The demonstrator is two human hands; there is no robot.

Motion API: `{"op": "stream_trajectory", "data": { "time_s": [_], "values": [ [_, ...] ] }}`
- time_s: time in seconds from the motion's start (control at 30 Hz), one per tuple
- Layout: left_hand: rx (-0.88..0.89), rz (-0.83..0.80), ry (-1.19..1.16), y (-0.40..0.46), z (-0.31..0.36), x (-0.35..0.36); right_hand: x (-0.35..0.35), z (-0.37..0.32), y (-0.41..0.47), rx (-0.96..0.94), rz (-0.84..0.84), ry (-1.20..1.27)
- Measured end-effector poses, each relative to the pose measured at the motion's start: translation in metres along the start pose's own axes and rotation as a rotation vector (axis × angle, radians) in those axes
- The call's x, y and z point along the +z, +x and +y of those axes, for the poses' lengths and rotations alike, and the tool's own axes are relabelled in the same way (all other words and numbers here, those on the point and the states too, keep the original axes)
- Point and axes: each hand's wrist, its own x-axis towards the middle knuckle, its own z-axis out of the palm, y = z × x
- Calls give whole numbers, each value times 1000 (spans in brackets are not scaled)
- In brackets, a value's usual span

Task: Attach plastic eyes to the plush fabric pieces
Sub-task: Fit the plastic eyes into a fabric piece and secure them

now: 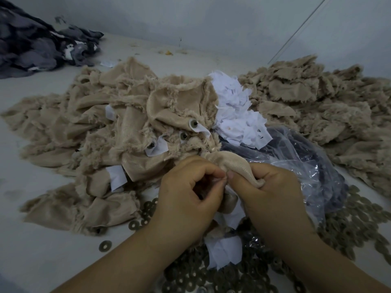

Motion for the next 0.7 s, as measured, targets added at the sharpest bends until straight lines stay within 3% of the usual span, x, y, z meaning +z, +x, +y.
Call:
{"op": "stream_trajectory", "data": {
  "time_s": [0.1, 0.27, 0.53, 0.7],
  "values": [
    [-120, 2, -69, 0, -1, 0, -1, 1, 0, 10, 23, 21],
    [-178, -63, -75, 3, -1, 1, 0, 1, -1, 87, 14, 136],
    [-247, -42, -225, 4, -4, -1, 2, 3, 5, 416, -278, 690],
    [-308, -10, -278, 4, -6, 0, 1, 6, 4, 331, -249, 604]
  ]
}}
